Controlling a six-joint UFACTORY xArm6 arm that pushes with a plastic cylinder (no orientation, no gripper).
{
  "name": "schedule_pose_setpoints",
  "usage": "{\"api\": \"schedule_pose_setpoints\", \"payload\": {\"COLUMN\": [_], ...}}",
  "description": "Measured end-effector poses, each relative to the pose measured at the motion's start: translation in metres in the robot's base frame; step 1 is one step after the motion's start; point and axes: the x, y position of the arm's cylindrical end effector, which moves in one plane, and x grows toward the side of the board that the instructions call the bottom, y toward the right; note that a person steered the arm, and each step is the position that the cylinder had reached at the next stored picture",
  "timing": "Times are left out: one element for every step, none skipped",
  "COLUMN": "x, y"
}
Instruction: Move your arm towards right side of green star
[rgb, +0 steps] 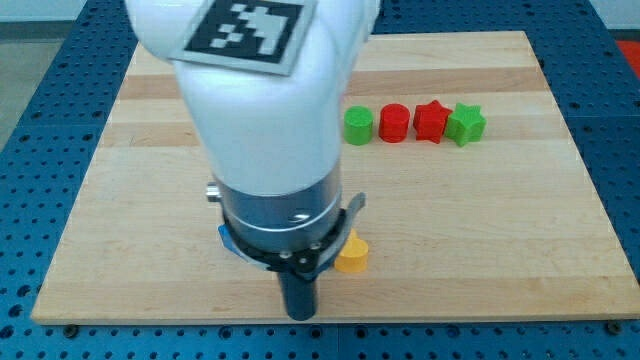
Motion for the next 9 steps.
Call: {"api": "schedule_pose_setpoints", "payload": {"x": [-0.021, -0.029, -0.045, -0.092, -0.162, -0.224, -0.261, -0.265, -0.265], "y": [0.006, 0.069, 0.163, 0.235, 0.29, 0.316, 0.31, 0.27, 0.245]}}
